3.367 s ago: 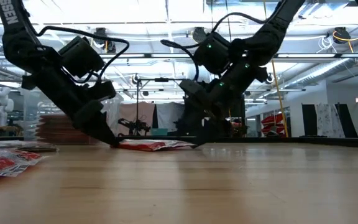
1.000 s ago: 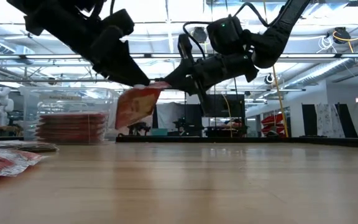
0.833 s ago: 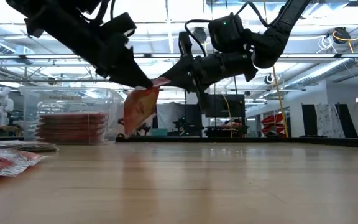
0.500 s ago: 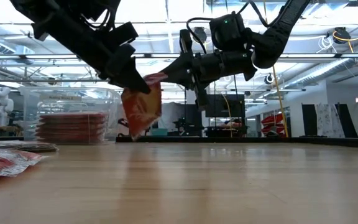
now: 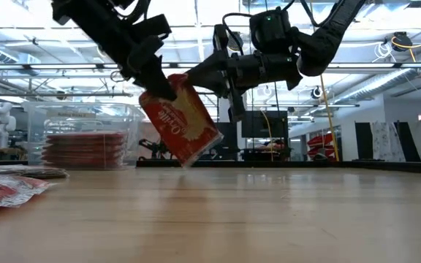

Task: Sort popcorn bags into baskets
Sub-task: Put the popcorn pack into the transparent bin

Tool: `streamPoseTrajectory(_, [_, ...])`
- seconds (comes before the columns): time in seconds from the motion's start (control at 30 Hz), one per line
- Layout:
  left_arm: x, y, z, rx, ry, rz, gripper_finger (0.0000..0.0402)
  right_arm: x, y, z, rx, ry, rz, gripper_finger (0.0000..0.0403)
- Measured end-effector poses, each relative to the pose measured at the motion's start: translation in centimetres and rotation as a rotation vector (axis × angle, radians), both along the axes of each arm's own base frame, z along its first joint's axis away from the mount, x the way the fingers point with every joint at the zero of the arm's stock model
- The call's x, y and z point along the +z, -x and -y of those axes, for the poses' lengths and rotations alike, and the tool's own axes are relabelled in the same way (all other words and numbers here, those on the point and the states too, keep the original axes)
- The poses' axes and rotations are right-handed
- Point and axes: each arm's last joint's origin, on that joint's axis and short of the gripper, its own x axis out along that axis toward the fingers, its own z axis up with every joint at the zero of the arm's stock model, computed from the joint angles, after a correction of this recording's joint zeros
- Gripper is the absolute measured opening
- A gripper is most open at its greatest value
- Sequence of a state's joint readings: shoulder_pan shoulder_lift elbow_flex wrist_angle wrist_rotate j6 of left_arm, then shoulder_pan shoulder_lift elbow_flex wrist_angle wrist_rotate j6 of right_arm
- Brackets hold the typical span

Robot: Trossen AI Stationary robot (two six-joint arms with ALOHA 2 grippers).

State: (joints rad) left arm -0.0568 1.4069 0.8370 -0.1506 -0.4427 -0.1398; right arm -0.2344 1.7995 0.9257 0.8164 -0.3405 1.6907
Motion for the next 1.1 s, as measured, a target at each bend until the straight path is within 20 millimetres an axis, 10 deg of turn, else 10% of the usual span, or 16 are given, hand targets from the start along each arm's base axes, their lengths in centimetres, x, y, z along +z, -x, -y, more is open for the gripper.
streamPoseTrajectory(0.5, [4.6,-1.4,-0.3,-0.023,0.156,0.063,0.0020,5.4,4.1,1.4,0.004,0.227,-0.075,0.0158])
streamPoseTrajectory(1.1, [11.6,-2.6,-3.6,-0.306,0.519,0.272,0.0028,15.0,11.6,-1.9,0.096,0.780,0.070,0.0179])
